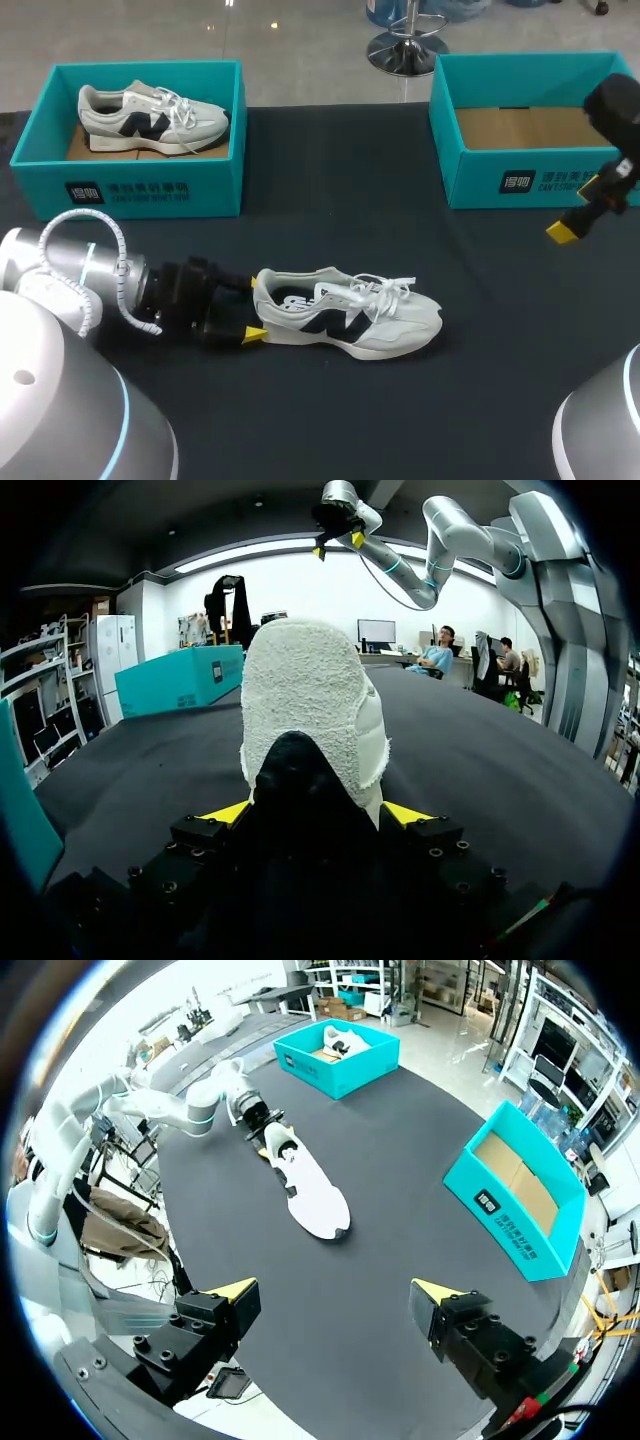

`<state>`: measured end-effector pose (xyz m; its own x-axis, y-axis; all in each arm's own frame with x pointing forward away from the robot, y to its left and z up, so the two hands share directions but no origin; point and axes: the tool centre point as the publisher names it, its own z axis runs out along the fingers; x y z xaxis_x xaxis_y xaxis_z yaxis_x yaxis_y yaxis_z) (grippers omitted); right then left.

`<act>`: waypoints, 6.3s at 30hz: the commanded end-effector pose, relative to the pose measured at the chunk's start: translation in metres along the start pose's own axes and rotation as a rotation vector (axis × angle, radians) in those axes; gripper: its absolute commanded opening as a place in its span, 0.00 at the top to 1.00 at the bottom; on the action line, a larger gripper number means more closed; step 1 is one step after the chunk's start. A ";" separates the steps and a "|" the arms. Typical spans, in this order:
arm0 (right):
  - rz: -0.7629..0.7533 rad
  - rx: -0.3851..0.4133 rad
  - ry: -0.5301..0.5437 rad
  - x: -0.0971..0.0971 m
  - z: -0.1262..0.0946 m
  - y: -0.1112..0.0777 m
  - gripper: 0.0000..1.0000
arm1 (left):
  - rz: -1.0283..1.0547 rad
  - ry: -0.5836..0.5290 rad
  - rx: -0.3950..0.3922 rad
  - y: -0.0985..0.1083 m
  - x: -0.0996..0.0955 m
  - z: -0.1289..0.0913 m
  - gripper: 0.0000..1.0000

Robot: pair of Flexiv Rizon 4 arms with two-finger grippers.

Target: Take the shoe out of the shoebox, open the shoe tongue, remove and reinsert the insole, then place the shoe into the shoebox

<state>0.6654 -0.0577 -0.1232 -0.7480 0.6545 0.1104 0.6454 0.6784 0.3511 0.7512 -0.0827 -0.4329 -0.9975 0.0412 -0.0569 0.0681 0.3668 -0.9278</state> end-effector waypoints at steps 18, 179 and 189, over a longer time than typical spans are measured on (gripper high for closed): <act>0.291 0.153 0.126 0.079 0.191 0.146 0.00 | 0.000 0.000 -0.002 0.003 0.003 0.003 1.00; 1.132 0.311 -0.710 0.084 0.260 0.102 1.00 | 0.000 0.000 -0.002 0.003 0.003 0.003 1.00; 1.171 0.278 -0.691 0.079 0.243 0.105 0.89 | 0.000 0.000 -0.002 0.003 0.003 0.003 1.00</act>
<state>0.7178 0.1488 -0.3094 0.1035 0.9331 -0.3443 0.9944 -0.0906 0.0536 0.7509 -0.0828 -0.4325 -0.9975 0.0415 -0.0568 0.0680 0.3667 -0.9278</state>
